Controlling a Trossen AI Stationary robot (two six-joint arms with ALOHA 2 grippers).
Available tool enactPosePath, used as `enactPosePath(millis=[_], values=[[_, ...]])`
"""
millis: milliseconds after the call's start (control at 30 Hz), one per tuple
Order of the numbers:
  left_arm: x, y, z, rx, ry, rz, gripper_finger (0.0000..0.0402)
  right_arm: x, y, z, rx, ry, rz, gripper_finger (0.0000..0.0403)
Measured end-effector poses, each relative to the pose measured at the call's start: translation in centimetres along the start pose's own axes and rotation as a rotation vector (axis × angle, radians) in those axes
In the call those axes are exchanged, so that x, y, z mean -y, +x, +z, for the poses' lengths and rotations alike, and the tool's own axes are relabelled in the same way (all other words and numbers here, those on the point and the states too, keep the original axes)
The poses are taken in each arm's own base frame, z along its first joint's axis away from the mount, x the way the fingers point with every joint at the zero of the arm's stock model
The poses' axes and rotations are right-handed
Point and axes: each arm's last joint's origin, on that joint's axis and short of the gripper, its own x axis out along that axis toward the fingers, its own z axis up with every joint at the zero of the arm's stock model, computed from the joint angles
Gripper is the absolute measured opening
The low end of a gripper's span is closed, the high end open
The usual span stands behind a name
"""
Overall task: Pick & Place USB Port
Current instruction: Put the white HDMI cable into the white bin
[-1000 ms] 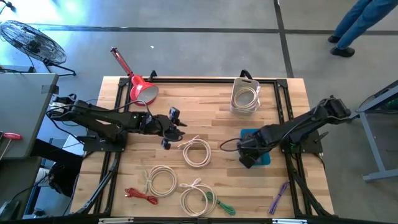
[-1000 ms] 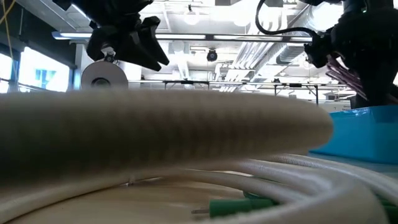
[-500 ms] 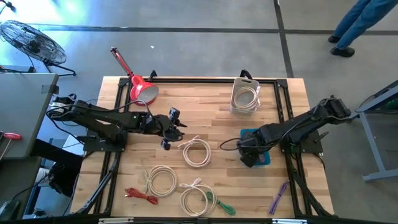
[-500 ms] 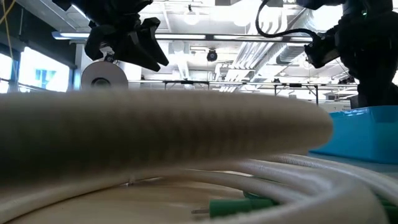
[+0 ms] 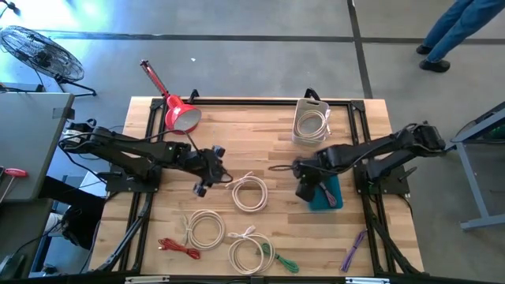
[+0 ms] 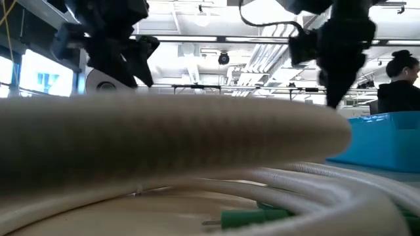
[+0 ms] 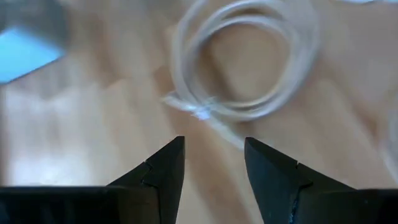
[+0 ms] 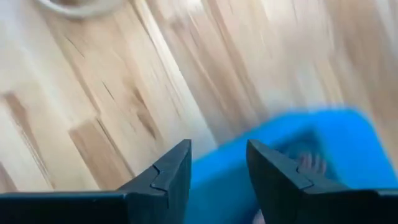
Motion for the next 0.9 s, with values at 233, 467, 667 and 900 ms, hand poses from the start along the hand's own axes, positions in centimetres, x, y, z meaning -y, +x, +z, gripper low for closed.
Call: enactPosePath(millis=[233, 467, 667, 900], values=[[0.5, -0.1, 0.1, 0.069, 0.0, -0.164, 0.016, -0.8, -0.5, 2.9, 0.244, -0.321, 0.209, 0.0146], [0.5, 0.0, 0.1, 0.066, 0.002, -0.157, 0.016, -1.7, -0.9, 3.8, 0.393, -0.58, 0.247, 0.0142], [0.4, 0.0, 0.2, 0.07, -0.003, -0.152, 0.016, -1.7, -0.9, 3.8, 0.403, -0.589, 0.224, 0.0142], [0.4, 0.5, 0.3, 0.054, -0.115, -0.137, 0.016, -1.6, -0.9, 3.9, 0.404, -0.595, 0.222, 0.0141]])
